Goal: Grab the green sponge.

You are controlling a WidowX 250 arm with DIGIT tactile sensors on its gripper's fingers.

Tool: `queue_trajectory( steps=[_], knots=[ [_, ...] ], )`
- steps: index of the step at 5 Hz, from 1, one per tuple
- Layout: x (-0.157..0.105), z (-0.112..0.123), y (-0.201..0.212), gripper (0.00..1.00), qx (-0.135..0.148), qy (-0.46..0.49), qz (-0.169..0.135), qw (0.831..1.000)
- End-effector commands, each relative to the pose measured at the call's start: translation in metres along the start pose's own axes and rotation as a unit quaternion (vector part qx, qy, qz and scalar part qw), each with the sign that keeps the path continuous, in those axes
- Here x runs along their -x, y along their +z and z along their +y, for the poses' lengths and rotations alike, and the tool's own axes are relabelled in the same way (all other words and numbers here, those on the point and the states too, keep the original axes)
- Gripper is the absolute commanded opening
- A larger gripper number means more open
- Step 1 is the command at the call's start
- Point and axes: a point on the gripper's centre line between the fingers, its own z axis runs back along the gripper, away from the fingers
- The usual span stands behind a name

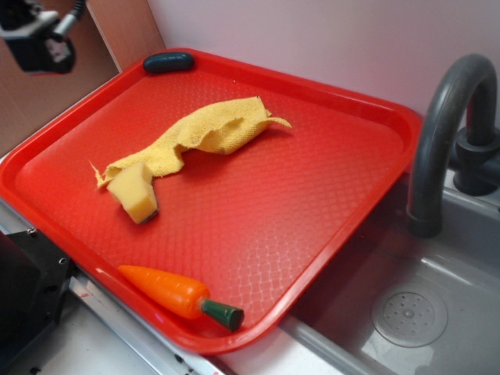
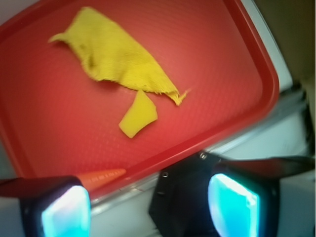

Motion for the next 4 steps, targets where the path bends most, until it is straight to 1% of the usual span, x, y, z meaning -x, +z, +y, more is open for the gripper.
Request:
queue_trajectory(
  steps=[1, 2, 3, 4],
  knots=[
    [-0.011, -0.022, -0.055, 1.0, -0.057, 0.241, -0.032, 0.968],
    [-0.017, -0.018, -0.082, 1.0, -0.08, 0.259, -0.039, 0.962],
    [-0.027, -0.008, -0.101, 1.0, -0.102, 0.247, -0.077, 0.961],
    [-0.029, -0.005, -0.122, 1.0, -0.109, 0.251, -0.101, 0.957]
  ],
)
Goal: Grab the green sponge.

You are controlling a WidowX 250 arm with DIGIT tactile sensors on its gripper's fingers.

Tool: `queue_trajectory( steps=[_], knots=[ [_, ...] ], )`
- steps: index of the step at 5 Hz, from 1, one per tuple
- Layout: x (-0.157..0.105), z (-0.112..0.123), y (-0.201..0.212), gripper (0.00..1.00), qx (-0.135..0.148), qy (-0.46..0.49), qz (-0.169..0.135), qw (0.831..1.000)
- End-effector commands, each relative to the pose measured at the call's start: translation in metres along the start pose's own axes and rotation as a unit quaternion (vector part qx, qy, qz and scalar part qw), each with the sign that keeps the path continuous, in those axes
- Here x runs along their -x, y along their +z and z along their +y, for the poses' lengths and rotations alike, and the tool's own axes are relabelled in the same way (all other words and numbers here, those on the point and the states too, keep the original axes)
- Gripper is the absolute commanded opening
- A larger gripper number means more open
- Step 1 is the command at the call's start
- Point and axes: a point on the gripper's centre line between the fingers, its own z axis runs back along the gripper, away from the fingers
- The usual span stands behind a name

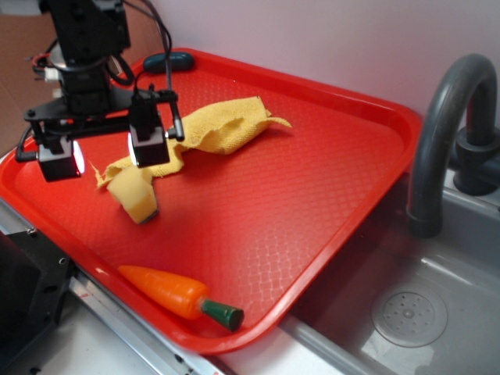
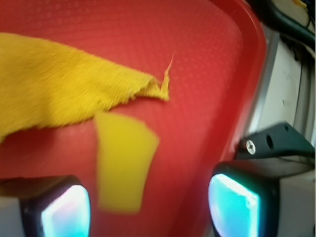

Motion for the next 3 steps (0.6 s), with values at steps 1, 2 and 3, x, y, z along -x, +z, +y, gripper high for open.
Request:
queue_trajectory(
  steps=[1, 2, 3],
  knots=[
    [0.003, -0.017, -0.036, 1.0, 0.058, 0.01, -0.011, 0.998],
    [0.01, -0.028, -0.047, 1.0, 0.093, 0.005, -0.009, 0.996],
    [0.014, -0.029, -0.049, 1.0, 0.109, -0.009, 0.0, 0.994]
  ],
)
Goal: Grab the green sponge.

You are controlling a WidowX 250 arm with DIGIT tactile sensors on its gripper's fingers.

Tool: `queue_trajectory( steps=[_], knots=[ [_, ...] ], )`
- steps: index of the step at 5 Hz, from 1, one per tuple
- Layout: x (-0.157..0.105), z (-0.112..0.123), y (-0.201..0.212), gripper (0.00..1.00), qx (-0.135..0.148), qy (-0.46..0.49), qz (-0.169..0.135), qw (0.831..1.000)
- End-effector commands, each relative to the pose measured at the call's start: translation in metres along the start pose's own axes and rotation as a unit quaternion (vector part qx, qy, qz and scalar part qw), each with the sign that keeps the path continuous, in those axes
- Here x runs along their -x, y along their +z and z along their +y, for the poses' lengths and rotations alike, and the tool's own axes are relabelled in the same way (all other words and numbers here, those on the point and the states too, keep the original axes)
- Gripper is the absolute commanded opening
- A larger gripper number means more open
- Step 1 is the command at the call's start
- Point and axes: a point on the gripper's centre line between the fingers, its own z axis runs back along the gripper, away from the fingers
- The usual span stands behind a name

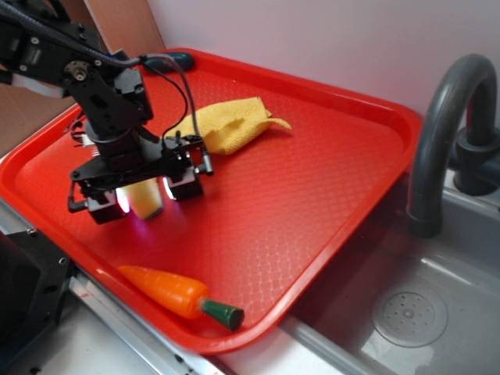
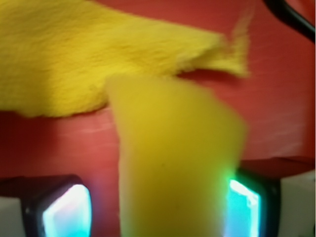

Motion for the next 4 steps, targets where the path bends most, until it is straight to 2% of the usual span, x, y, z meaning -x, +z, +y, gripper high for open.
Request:
queue_trajectory(
  steps=[1, 2, 3, 4],
  knots=[
    [0.006, 0.008, -0.005, 0.0, 0.012, -0.031, 0.004, 0.999],
    [0.005, 0.011, 0.0, 0.0, 0.015, -0.024, 0.0, 1.0],
    [-0.004, 0.006, 0.023, 0.0, 0.029, -0.022, 0.007, 0.999],
    [-0.009, -0.011, 0.07, 0.0, 0.029, -0.115, 0.007, 0.993]
  ],
)
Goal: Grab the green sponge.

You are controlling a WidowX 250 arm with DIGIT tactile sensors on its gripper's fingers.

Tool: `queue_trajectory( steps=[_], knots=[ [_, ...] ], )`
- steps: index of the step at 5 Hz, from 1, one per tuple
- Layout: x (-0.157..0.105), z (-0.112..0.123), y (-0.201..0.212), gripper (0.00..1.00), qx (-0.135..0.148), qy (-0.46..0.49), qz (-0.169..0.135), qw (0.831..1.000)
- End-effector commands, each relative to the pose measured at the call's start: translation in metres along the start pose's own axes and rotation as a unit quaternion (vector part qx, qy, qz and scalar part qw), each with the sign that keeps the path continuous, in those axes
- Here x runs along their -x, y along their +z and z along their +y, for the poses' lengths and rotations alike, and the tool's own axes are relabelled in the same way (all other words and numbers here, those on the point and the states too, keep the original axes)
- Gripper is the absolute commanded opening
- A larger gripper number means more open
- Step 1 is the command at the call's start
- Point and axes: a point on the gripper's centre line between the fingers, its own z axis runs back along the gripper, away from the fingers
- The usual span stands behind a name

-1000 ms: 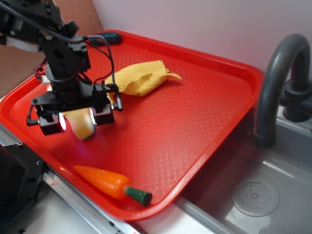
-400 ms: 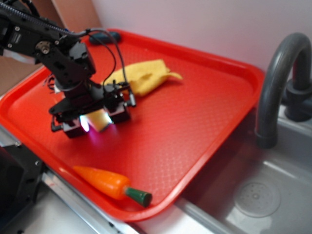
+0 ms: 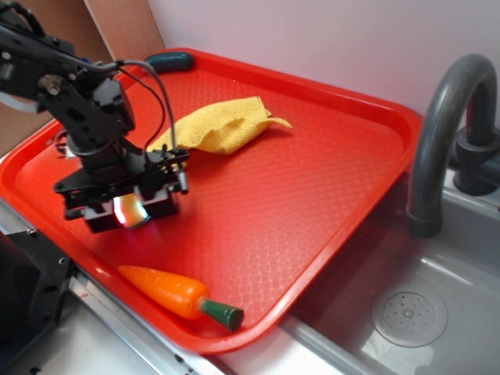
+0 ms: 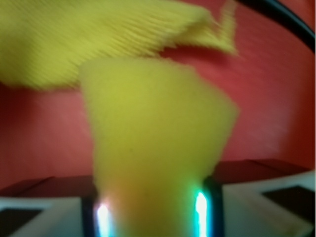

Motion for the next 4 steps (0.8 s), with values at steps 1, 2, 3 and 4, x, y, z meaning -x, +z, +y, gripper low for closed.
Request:
queue_trajectory(
  steps=[1, 2, 3, 4],
  knots=[
    [-0.013, -0.046, 0.092, 0.0, 0.023, -0.208, 0.011, 0.978],
    [-0.003, -0.053, 0.141, 0.0, 0.072, -0.323, -0.014, 0.943],
    [-0.001, -0.046, 0.168, 0.0, 0.114, -0.392, -0.021, 0.913],
    [-0.001, -0.048, 0.163, 0.0, 0.1, -0.388, 0.01, 0.916]
  ],
)
